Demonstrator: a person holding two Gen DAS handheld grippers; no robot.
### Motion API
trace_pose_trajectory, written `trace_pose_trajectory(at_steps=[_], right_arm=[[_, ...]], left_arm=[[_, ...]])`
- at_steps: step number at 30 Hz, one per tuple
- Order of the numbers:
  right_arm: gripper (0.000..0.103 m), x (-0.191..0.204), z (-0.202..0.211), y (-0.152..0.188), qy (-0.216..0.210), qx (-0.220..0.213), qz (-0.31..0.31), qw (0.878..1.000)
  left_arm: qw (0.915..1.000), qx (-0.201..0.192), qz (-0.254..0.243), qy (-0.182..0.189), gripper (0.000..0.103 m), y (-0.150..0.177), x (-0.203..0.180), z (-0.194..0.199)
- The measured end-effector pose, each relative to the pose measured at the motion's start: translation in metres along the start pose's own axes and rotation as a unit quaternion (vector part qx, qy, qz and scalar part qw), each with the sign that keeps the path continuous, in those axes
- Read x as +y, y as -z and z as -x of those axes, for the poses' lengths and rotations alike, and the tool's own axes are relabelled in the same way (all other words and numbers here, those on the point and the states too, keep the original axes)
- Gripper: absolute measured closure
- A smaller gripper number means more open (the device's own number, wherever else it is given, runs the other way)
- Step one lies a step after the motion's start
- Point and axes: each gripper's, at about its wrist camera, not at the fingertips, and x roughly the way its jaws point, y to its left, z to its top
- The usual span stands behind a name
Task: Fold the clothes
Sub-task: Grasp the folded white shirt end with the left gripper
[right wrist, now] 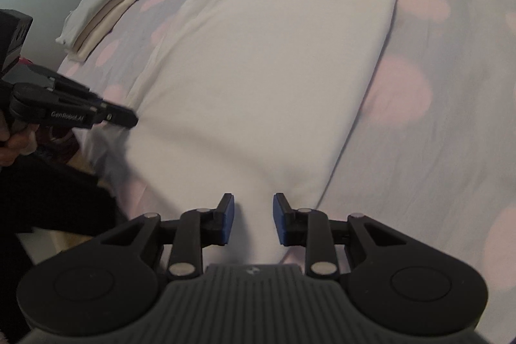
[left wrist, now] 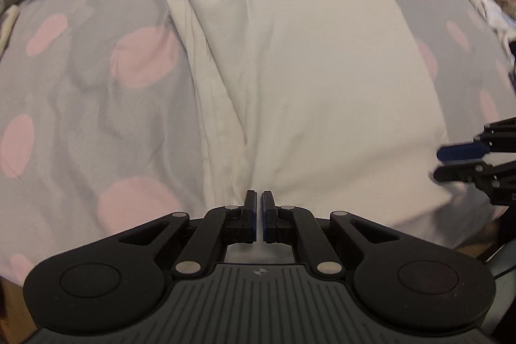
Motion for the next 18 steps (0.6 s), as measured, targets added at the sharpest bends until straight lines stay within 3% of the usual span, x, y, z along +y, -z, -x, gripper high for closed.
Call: trace_pose_trajectory(at_steps=[4, 11, 13, 14, 18], right_arm=[[0.072, 0.014, 0.003, 0.014, 0.012, 0.002, 0.045, 0.999], [0.072, 0.011, 0.017, 0.025, 0.003, 0.009, 0.034, 0.999], [0.064, 0.008, 0.022, 0.026, 0.001, 0.006, 0.027, 1.0], [0.064, 0.006, 0.025, 0.023, 0.004, -0.001, 0.023, 1.0], [0.059, -0.002, 0.036, 0.013, 0.015, -0.031, 0.006, 0.999]], left_arm=[[0.9999, 0.01, -0.002, -0.007, 0.1, 0.008, 0.0, 0.005], [1.0, 0.006, -0.001, -0.008, 0.1, 0.019, 0.002, 0.02], [0.9999, -0.004, 0.009, -0.005, 0.1, 0.021, 0.006, 0.026], [0.9998, -0.014, 0.016, -0.004, 0.095, 0.021, 0.008, 0.03], [0.9949, -0.083, 0.056, 0.012, 0.056, 0.013, 0.023, 0.049]])
